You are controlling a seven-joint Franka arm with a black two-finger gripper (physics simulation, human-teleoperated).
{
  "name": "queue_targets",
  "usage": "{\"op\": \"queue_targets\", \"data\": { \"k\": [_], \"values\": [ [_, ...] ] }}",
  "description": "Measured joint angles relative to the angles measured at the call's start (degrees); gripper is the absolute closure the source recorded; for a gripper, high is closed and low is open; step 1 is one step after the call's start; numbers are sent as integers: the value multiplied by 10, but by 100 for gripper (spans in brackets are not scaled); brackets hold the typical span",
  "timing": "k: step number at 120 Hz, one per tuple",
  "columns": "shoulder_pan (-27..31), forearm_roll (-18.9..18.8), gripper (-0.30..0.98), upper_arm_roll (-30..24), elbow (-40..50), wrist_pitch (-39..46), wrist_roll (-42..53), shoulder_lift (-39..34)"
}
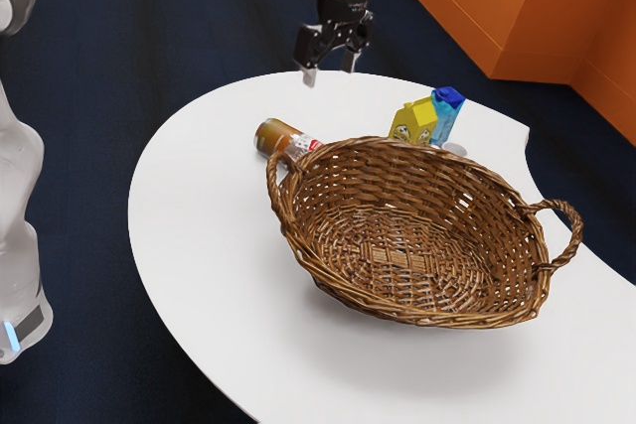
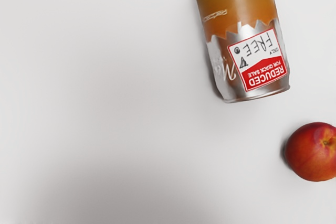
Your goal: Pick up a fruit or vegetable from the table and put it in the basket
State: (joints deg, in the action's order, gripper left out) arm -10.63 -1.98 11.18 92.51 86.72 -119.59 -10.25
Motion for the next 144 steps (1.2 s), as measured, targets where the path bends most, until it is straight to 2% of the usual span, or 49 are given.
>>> {"op": "queue_targets", "data": {
  "k": [27,40,45,57,69,79,97,111,144],
  "values": [
    [10,16,0,14,-1,-1,-62,-13],
    [10,27,0,-16,-5,-18,-84,-23],
    [11,28,1,-4,-6,-21,-73,-19],
    [73,29,1,20,-50,-16,5,40],
    [112,21,0,26,-114,-9,102,118],
    [133,24,0,25,-133,-3,175,144],
    [120,34,0,22,-133,4,287,151],
    [106,42,0,22,-101,20,366,147],
    [113,47,0,22,-95,89,615,170]
  ]
}}
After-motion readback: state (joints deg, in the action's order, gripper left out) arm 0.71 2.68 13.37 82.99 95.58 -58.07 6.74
